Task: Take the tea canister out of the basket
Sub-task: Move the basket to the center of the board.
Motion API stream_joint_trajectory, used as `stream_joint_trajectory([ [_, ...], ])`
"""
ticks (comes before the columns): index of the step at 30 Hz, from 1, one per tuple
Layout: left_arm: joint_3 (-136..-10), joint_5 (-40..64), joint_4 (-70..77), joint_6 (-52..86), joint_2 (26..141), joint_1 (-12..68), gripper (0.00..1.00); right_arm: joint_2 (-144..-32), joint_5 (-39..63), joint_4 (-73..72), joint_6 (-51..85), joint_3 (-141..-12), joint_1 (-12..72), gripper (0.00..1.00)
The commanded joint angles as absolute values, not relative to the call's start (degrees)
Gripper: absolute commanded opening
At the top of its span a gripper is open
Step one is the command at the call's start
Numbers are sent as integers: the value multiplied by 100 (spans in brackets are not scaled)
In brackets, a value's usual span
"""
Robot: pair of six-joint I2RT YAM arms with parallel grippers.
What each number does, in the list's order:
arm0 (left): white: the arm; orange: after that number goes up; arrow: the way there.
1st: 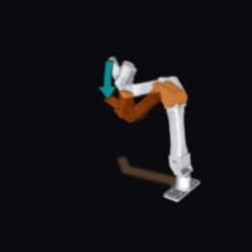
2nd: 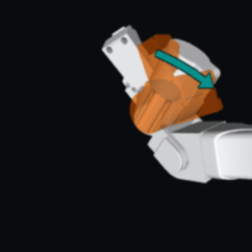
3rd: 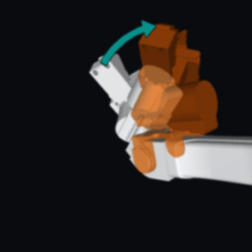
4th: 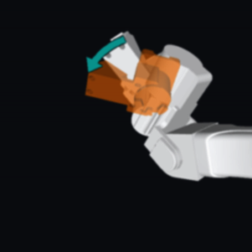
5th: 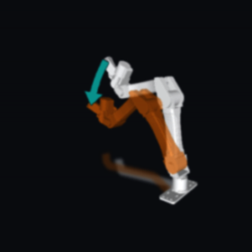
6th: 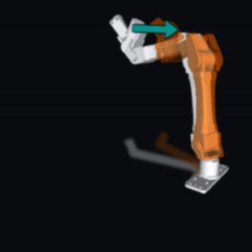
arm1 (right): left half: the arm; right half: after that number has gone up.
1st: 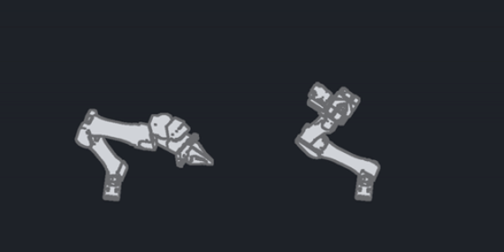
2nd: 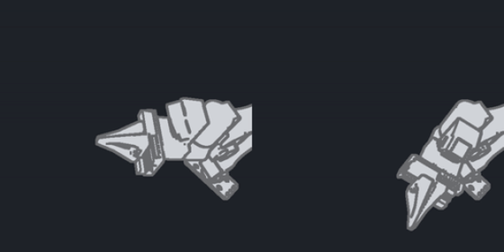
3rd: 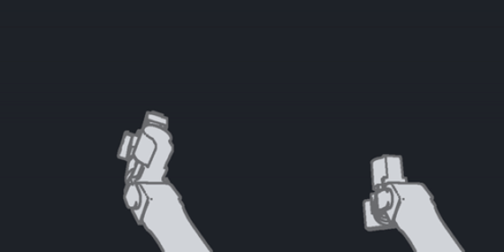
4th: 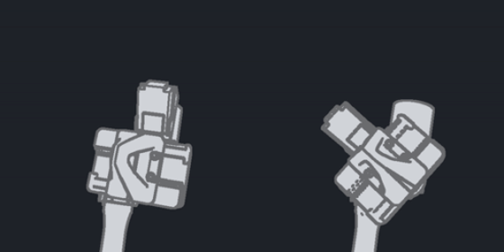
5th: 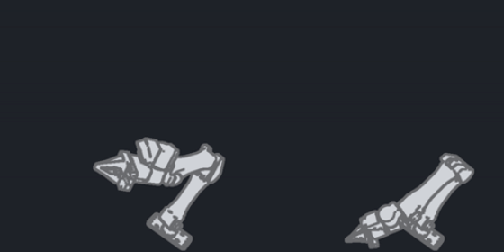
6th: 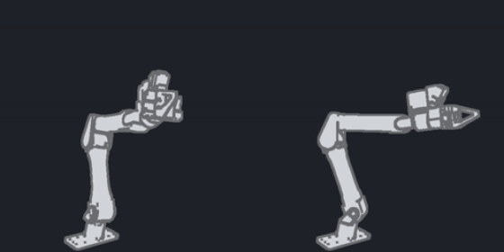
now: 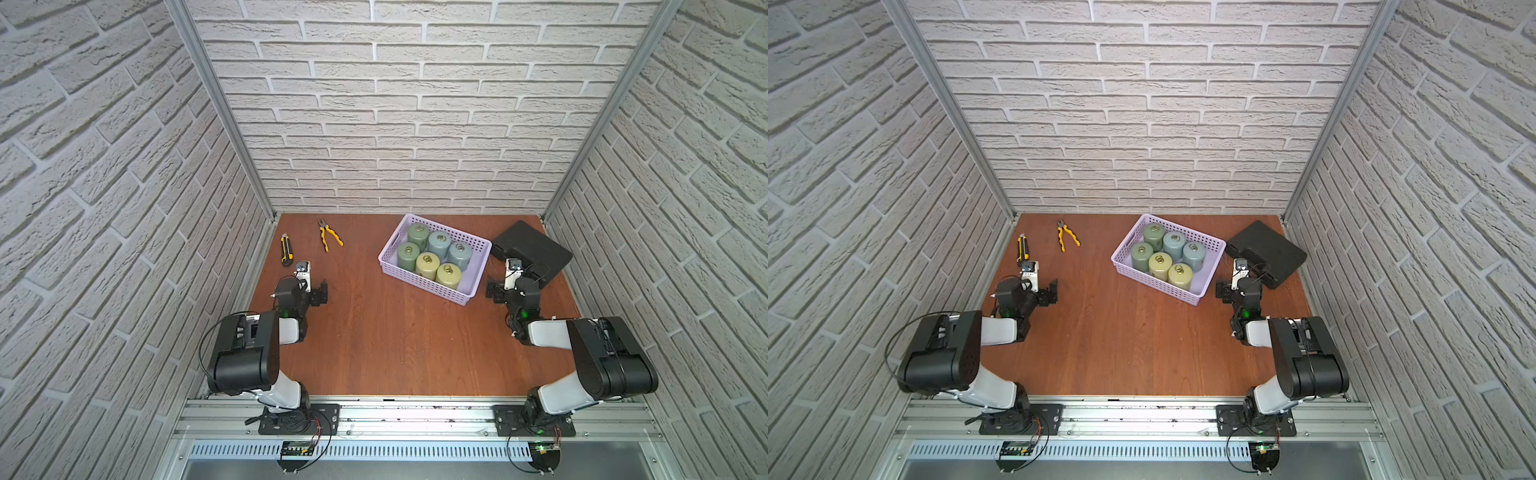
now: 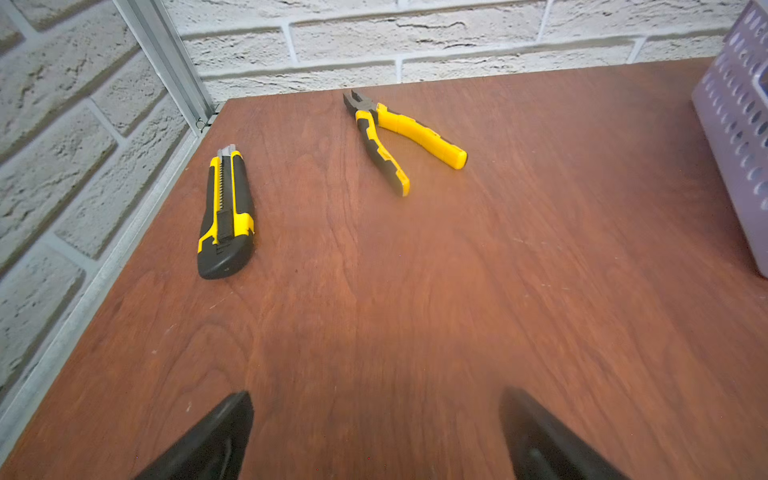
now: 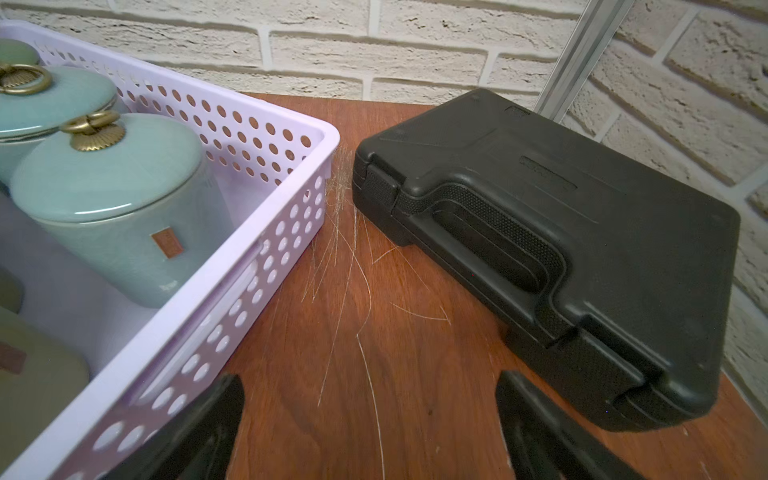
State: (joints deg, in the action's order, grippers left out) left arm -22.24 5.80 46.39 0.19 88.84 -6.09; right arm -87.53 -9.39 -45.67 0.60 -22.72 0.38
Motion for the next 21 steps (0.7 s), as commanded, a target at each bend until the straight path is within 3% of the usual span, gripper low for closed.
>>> stream_joint_trajectory([
  [1, -2260, 273, 4937, -53, 8863, -457, 98, -8675, -995, -4834, 85, -2237, 18, 99],
  [21, -2277, 342, 4910, -20, 8864, -500, 98, -8675, -994, -4825, 79, -2242, 29, 99],
])
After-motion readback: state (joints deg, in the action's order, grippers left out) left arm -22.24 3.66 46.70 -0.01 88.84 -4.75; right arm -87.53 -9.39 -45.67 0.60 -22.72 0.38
